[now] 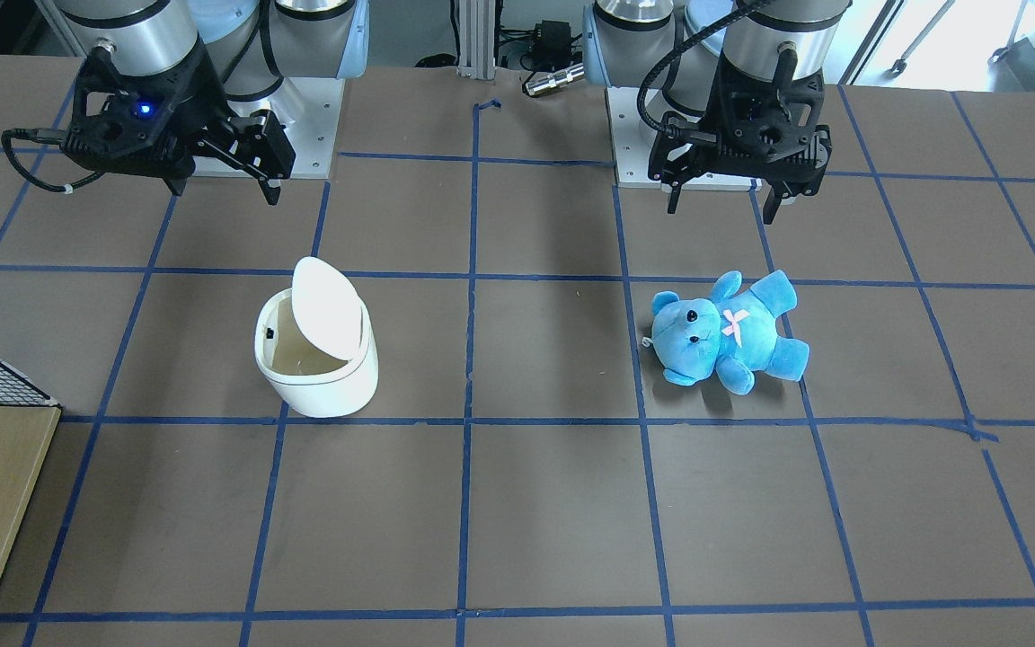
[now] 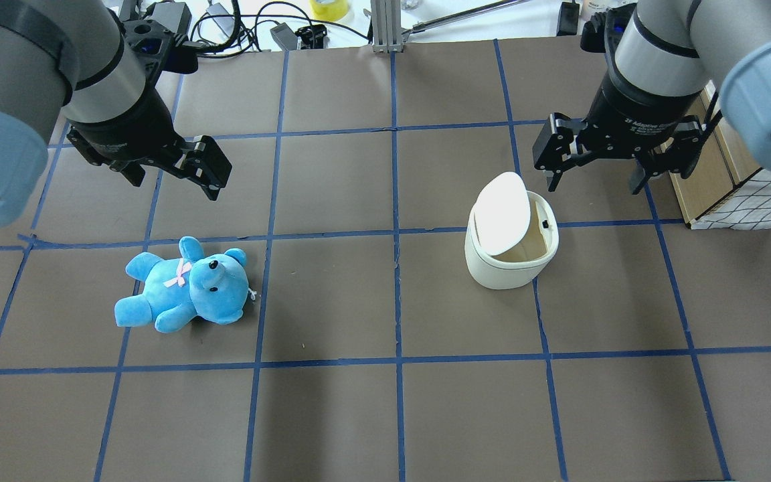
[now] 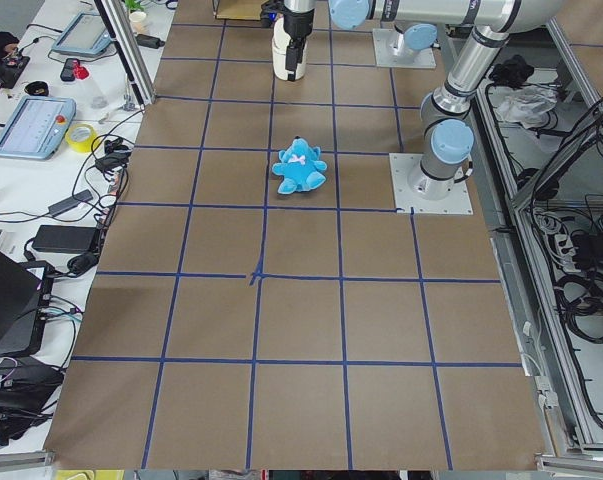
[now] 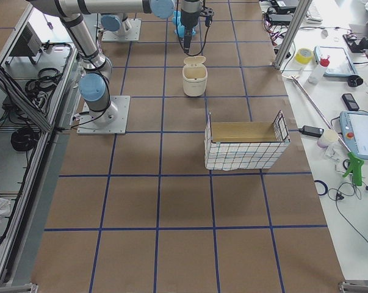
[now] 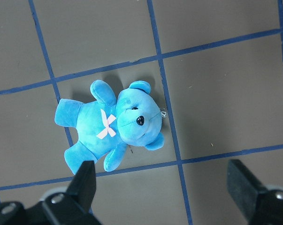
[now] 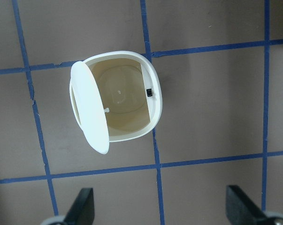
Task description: Open trash can with right arm
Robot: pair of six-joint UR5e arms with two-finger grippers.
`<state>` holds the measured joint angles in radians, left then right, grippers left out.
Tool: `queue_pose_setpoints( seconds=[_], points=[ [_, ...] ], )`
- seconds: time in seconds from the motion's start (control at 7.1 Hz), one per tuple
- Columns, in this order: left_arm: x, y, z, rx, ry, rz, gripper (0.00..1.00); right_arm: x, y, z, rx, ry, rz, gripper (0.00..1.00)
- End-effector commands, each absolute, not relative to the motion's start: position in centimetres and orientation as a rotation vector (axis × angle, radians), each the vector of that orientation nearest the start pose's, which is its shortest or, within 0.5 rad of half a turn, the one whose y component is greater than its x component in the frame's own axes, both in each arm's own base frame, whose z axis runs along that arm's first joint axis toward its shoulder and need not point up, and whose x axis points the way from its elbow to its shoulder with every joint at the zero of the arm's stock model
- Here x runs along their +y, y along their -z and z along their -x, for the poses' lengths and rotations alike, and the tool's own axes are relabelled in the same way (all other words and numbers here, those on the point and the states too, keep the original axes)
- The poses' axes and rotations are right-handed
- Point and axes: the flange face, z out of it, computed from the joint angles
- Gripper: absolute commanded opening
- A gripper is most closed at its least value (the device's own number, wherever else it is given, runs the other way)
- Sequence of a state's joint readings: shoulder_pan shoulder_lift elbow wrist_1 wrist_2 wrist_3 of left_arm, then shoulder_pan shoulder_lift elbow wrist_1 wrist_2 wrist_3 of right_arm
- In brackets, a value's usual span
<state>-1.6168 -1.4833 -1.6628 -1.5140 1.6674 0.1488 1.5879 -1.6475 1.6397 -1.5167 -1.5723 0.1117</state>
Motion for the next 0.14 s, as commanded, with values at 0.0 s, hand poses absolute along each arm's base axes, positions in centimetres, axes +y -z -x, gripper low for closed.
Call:
queue_pose_setpoints(
  seconds=[0.0],
  points=[
    [-45.36, -49.03, 14.47, 3.028, 0.072, -0.292, 1.0, -45.22, -48.5, -14.08, 3.142, -0.074, -0.147, 1.0]
  ],
)
